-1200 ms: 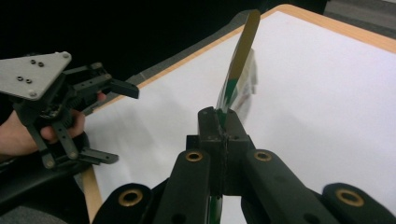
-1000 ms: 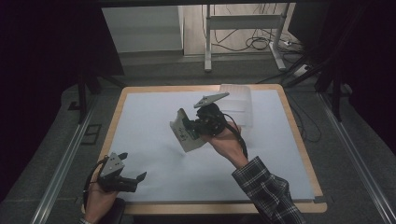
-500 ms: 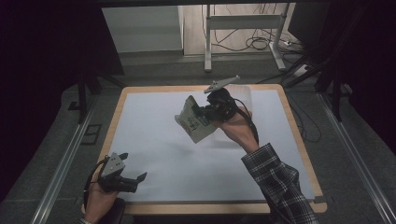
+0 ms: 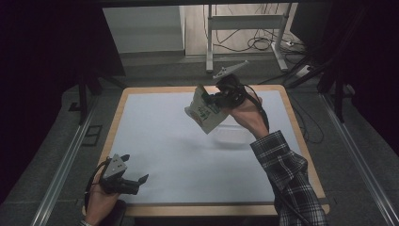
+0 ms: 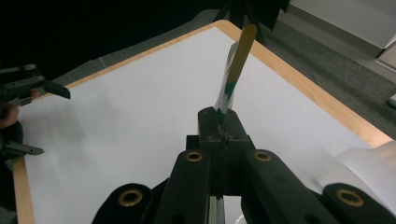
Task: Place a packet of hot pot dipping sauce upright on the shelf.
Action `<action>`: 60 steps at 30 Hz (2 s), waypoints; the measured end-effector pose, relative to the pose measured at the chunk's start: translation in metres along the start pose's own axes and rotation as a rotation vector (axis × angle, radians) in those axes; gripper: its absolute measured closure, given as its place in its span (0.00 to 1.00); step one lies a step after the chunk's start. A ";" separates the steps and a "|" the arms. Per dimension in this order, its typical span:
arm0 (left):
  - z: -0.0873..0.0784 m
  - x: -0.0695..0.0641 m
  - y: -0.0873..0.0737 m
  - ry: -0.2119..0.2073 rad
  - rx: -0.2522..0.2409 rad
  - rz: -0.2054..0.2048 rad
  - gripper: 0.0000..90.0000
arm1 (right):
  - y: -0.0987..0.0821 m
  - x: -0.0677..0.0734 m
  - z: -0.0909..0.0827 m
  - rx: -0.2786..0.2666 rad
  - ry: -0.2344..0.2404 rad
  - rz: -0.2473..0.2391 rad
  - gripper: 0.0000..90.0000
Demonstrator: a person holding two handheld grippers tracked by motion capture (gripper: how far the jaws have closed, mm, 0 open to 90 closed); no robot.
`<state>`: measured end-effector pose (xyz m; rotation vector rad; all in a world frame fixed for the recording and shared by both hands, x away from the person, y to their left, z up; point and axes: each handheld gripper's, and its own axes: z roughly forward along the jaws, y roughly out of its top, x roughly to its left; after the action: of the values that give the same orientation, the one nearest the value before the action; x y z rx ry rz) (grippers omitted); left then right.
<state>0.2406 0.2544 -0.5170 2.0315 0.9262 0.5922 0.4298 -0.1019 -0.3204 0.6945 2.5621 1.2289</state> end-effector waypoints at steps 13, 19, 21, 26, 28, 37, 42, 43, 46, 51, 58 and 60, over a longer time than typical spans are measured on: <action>0.000 0.000 0.000 -0.003 0.002 -0.001 0.00 | -0.002 -0.034 -0.010 0.001 -0.041 0.002 1.00; 0.000 0.000 0.000 -0.003 0.003 -0.002 0.00 | -0.006 -0.045 -0.016 0.007 -0.044 -0.010 1.00; 0.000 0.000 0.000 -0.003 0.003 -0.002 0.00 | -0.008 -0.047 -0.018 0.015 -0.049 -0.018 1.00; 0.001 0.000 0.000 -0.003 0.006 -0.002 0.00 | -0.015 -0.052 -0.025 0.033 -0.055 -0.036 1.00; 0.001 0.000 0.000 -0.002 0.007 0.000 0.00 | -0.018 -0.054 -0.027 0.044 -0.056 -0.033 1.00; 0.002 -0.001 0.000 0.000 0.009 -0.001 0.00 | -0.033 -0.059 -0.038 0.077 -0.055 -0.039 1.00; 0.002 0.000 -0.001 0.001 0.010 -0.003 0.00 | -0.042 -0.063 -0.045 0.099 -0.055 -0.030 1.00; 0.002 0.000 -0.001 0.001 0.011 -0.003 0.00 | -0.044 -0.063 -0.046 0.104 -0.056 -0.029 1.00; 0.002 -0.001 0.000 0.002 0.013 -0.001 0.00 | -0.051 -0.066 -0.048 0.122 -0.053 -0.019 1.00; 0.003 -0.001 0.000 -0.001 0.016 0.001 0.00 | -0.057 -0.068 -0.043 0.141 -0.045 -0.013 0.99; 0.003 -0.001 -0.001 -0.004 0.017 0.002 0.00 | -0.066 -0.069 -0.024 0.183 -0.034 -0.011 0.99; 0.003 -0.001 -0.001 -0.005 0.017 0.002 0.00 | -0.068 -0.068 -0.018 0.196 -0.028 -0.013 0.99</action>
<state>0.2418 0.2525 -0.5193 2.0481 0.9293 0.5823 0.4598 -0.1856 -0.3627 0.7267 2.6833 0.9645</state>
